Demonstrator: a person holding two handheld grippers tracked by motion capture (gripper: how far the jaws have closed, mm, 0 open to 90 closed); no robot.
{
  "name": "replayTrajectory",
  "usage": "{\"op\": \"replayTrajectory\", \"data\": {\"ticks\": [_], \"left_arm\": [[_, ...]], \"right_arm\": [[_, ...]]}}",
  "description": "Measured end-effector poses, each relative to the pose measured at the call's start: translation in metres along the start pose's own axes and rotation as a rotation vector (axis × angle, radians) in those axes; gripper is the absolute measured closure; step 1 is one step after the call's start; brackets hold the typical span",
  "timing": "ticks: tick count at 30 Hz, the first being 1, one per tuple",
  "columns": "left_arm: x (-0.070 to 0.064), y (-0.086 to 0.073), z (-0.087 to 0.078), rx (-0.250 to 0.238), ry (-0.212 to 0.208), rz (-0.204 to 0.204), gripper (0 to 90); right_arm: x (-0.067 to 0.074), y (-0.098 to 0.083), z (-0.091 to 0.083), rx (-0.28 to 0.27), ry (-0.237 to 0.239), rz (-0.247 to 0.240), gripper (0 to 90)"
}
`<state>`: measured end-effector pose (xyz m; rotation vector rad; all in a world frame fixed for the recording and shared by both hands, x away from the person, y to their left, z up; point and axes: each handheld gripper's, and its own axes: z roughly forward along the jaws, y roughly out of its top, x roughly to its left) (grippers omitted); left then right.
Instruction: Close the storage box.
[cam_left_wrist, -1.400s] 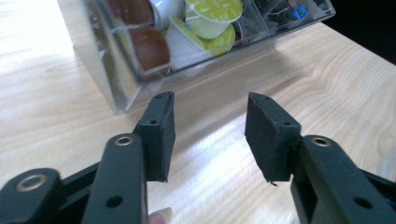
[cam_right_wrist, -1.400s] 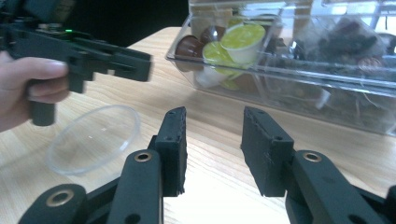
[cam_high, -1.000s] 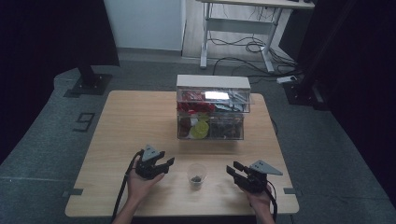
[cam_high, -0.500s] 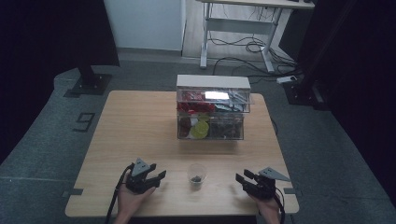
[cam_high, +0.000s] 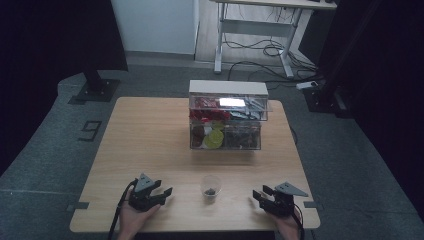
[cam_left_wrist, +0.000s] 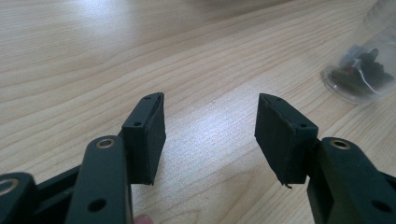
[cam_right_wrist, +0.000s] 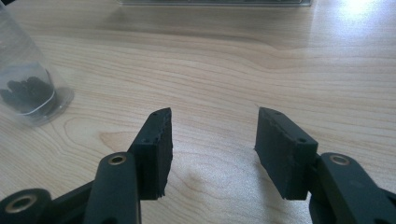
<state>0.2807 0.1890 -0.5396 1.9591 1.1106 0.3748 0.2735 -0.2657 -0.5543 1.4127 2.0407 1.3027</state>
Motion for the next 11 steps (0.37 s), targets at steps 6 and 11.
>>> {"op": "replayTrajectory", "data": {"ticks": [6, 11], "left_arm": [[0.0017, 0.0009, -0.0004, -0.002, 0.001, -0.005, 41.9], [-0.0008, 0.0008, 0.0019, 0.007, 0.0, 0.001, 41.2]], "right_arm": [[0.001, 0.0022, -0.0001, -0.005, 0.0, -0.01, 44.8], [0.0008, 0.0026, -0.0002, -0.008, -0.014, -0.019, 43.6]]}}
